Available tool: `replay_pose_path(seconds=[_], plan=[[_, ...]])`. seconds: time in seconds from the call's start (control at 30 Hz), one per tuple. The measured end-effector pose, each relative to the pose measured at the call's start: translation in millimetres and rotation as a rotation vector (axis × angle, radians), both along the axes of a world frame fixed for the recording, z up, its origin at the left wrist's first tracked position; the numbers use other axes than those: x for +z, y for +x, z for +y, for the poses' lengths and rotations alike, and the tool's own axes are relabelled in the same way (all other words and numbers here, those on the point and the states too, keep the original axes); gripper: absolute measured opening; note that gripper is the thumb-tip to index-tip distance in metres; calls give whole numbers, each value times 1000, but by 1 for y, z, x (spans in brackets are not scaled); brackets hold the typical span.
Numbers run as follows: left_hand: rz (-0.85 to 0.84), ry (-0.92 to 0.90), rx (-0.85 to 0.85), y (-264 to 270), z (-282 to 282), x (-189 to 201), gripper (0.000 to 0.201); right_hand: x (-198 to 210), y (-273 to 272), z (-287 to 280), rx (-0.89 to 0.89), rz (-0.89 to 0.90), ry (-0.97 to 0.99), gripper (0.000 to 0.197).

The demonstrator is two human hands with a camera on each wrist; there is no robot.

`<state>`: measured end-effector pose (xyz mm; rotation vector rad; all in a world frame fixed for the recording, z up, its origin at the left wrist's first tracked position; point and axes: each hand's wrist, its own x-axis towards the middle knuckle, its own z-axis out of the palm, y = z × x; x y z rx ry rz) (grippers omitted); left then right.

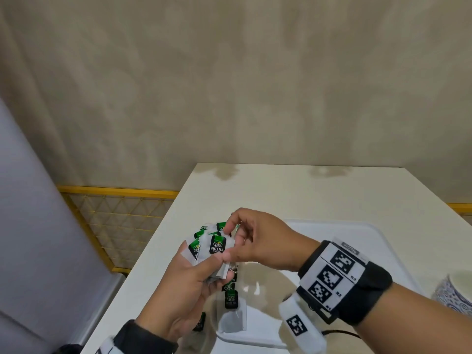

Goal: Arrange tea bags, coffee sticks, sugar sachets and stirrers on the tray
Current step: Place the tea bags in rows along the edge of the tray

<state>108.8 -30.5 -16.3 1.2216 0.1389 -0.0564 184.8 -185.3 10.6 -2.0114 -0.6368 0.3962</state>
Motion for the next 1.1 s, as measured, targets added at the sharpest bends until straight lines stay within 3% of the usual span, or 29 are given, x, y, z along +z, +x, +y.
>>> replay_pose_path(seconds=[0.2, 0.37, 0.47, 0.53, 0.73, 0.93, 1.03, 1.1], plan=[[28, -94, -8, 2, -1, -1, 35, -9, -3, -4, -14, 16, 105, 16], [185, -321, 90, 7, 2, 0, 24, -10, -2, -12, -1, 230, 257, 23], [246, -287, 145, 9, 9, -4, 14, -9, 6, -21, -42, 406, 363, 24], [263, -245, 162, 10, 13, -7, 12, -13, 19, -29, -158, 428, 290, 23], [258, -188, 171, 10, 20, -12, 17, -49, 77, -47, -477, 302, -168, 5], [250, -186, 173, 10, 22, -12, 24, -59, 106, -30, -474, 338, -288, 8], [248, -182, 164, 10, 22, -12, 27, -60, 113, -21, -453, 284, -454, 28], [252, -182, 169, 10, 24, -12, 27, -65, 118, -16, -462, 257, -536, 31]])
